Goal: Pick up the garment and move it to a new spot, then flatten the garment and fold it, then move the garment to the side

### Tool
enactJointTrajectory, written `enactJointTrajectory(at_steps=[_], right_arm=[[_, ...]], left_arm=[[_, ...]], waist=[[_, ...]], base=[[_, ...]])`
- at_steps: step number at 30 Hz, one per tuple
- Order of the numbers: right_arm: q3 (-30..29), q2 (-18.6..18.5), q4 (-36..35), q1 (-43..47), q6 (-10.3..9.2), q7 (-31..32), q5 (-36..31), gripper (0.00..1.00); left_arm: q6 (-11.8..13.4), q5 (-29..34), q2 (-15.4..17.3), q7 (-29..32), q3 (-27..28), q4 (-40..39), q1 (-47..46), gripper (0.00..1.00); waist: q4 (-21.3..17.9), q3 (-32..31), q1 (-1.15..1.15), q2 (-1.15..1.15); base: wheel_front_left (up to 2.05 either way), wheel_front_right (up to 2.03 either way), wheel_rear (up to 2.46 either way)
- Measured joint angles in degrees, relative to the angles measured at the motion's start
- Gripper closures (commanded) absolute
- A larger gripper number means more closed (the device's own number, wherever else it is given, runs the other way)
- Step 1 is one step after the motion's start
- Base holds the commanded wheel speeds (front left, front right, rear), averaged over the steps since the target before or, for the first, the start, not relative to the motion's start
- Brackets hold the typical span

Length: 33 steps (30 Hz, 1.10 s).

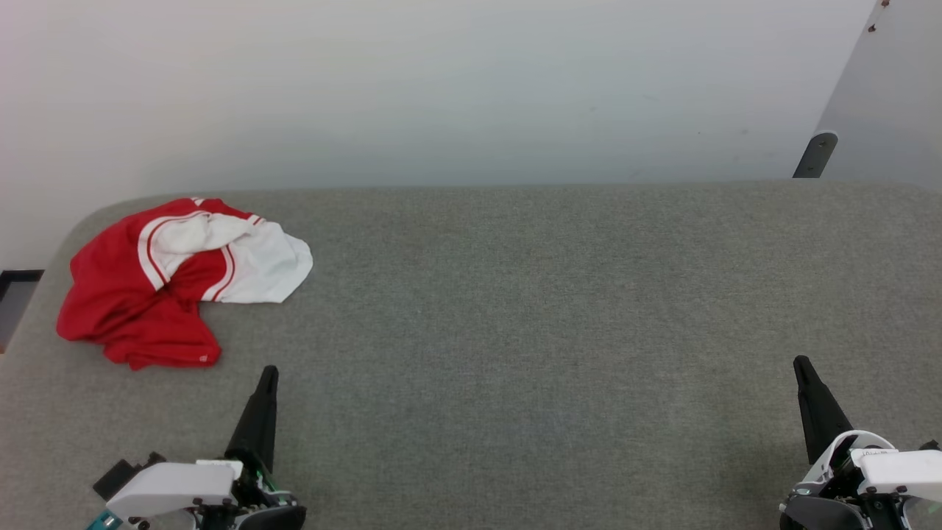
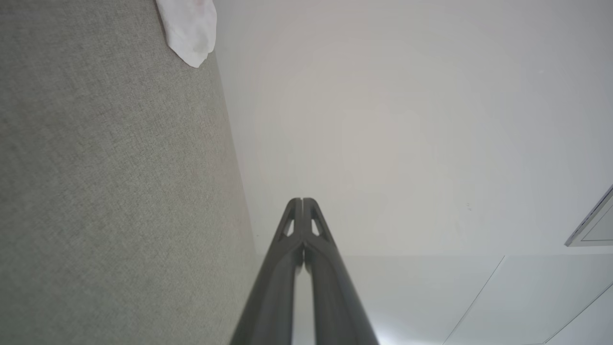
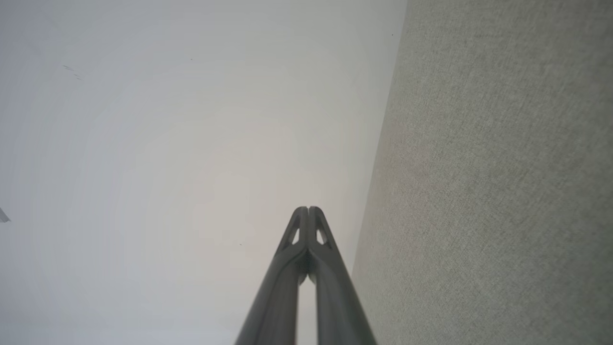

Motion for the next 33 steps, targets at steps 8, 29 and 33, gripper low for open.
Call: enactJointTrajectory(at_steps=[8, 29, 33], right_arm=[[0.00, 0.00, 0.00, 0.00, 0.00, 0.00, 0.00, 1.00], [3.81, 0.42, 2.14, 2.68, -0.16, -3.96, -1.88, 0.00], [4.71, 0.34, 2.14, 2.41, -0.16, -5.01, -4.32, 0.00]], left_arm=[[0.00, 0.00, 0.00, 0.00, 0.00, 0.00, 0.00, 1.00], [2.25, -0.43, -0.46, -3.15, -2.57, -1.85, 4.23, 0.00], [2.98, 0.65, 0.23, -4.27, -3.37, -3.03, 4.30, 0.00]], waist=[[0.00, 0.00, 0.00, 0.00], [-0.04, -0.14, 0.00, 0.00], [-0.04, -0.20, 0.00, 0.00]], base=[[0.00, 0.00, 0.00], [0.00, 0.00, 0.00], [0.00, 0.00, 0.00]])
